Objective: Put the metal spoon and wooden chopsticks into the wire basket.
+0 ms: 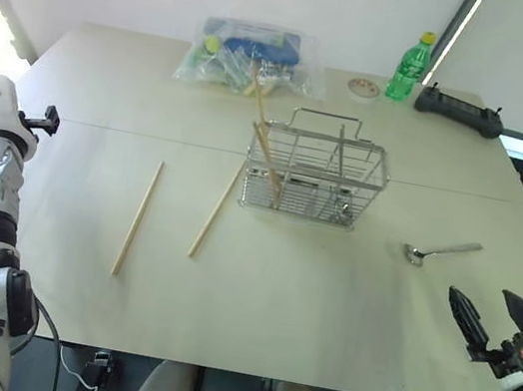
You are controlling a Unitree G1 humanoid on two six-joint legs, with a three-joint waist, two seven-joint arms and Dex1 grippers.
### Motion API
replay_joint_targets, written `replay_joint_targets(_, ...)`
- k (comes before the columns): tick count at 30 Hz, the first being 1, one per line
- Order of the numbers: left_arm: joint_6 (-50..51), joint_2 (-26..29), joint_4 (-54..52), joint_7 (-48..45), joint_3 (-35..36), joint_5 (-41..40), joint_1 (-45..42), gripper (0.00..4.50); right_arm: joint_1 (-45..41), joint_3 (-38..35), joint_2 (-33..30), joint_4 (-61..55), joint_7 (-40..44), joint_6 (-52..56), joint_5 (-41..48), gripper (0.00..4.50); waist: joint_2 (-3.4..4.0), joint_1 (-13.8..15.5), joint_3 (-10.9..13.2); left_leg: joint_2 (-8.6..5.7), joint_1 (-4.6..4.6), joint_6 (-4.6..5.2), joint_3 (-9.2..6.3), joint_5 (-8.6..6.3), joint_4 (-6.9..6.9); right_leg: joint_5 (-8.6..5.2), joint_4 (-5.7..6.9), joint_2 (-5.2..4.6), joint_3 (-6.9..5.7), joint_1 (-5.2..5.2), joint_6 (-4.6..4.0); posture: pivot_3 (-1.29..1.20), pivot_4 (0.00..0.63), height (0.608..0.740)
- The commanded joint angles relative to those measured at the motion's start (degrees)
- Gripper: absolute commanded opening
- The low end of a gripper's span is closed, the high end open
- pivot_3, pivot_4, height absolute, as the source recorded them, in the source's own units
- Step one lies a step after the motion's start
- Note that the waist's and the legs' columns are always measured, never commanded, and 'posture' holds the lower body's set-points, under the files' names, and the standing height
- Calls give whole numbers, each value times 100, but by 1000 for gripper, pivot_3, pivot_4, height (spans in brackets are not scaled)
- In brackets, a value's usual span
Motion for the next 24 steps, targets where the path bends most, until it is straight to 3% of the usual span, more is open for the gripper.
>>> replay_joint_targets(1,-61,56,-329,-48,55,-76,-6,4490,-22,-26,1,-206,-75,-16,92,4500,0,1,0,0,0,0,0,0,0,0,0,0,0,0,0,0,150,721)
replay_joint_targets(24,87,196,-157,-148,-165,35,-212,4490,-156,-133,-15,-227,-353,-4,111,4500,0,0,-1,0,2,1,10,1,5,2,5,5,0,3,2,0,150,721)
